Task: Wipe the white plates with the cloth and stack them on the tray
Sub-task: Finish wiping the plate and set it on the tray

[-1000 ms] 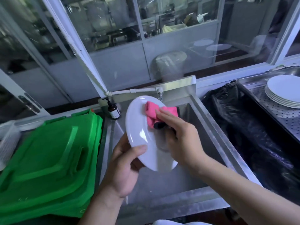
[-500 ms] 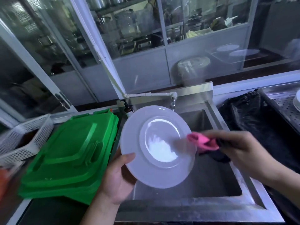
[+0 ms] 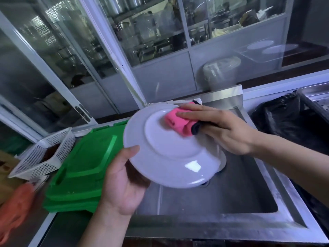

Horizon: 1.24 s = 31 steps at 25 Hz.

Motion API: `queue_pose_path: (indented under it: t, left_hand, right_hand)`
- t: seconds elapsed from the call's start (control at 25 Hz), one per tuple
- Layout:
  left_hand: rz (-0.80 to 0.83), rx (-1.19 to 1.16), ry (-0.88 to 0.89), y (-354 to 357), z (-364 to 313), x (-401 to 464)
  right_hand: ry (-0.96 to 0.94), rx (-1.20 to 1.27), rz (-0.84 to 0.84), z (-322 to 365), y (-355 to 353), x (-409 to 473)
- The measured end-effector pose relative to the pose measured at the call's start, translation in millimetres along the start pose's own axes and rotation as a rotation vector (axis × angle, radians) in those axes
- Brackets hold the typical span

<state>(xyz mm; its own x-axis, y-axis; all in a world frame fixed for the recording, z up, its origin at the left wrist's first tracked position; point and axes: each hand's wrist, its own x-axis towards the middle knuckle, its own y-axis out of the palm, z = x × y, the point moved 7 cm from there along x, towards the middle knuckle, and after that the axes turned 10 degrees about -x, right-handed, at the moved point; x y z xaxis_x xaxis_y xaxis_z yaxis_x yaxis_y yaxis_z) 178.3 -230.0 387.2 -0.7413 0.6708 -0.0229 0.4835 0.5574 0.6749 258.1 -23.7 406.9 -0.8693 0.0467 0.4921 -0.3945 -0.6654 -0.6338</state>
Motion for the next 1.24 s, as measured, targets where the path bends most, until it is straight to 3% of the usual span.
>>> queue_pose_path:
  t: [0.12,0.2,0.32,0.44,0.56,0.68,0.72,0.8,0.88,0.96,1.08,1.24]
  left_hand:
    - [-0.044,-0.013,0.096,6.0,-9.5,2.6]
    - [-0.064,0.074,0.171,8.1,-9.1,6.3]
    - [-0.072,0.189,0.273,9.5,-2.2,7.4]
    - [-0.105,0.194,0.277,3.8,8.7,6.1]
    - [-0.136,0.114,0.196,-10.9,14.7,9.9]
    - [-0.209,0.017,0.024,-28.9,25.5,11.0]
    - [-0.221,-0.014,-0.020,-33.6,30.9,9.2]
    - [-0.240,0.002,-0.053,-36.4,41.4,5.1]
    - [-0.222,0.083,-0.045,-34.0,53.4,2.5]
    - [-0.171,0.115,-0.075,-24.4,67.2,-0.2]
    - [-0.087,-0.019,-0.157,-12.0,78.4,-4.9]
    - [-0.024,-0.200,-0.154,-16.7,65.1,-8.4]
  right_hand:
    - [0.358,0.390,-0.159,-20.4,22.9,-18.2]
    - [0.489,0.482,-0.271,-14.8,51.3,-36.1]
    - [0.535,0.665,-0.327,14.1,91.0,-58.8]
    - [0.507,0.516,-0.357,34.6,102.1,-71.6]
    - [0.471,0.500,-0.236,45.9,95.8,-73.3]
    - [0.459,0.979,0.101,57.2,79.9,-84.0]
    - [0.499,1.113,0.119,57.1,71.6,-88.1]
    - [0.587,0.979,-0.048,37.5,51.4,-96.2]
    - [0.591,0.546,-0.310,23.7,31.4,-91.3]
    - [0.460,0.198,-0.411,34.8,29.9,-67.3]
    - [0.339,-0.079,-0.302,58.0,65.2,-33.2]
    - [0.329,-0.182,-0.180,72.4,88.5,-23.9]
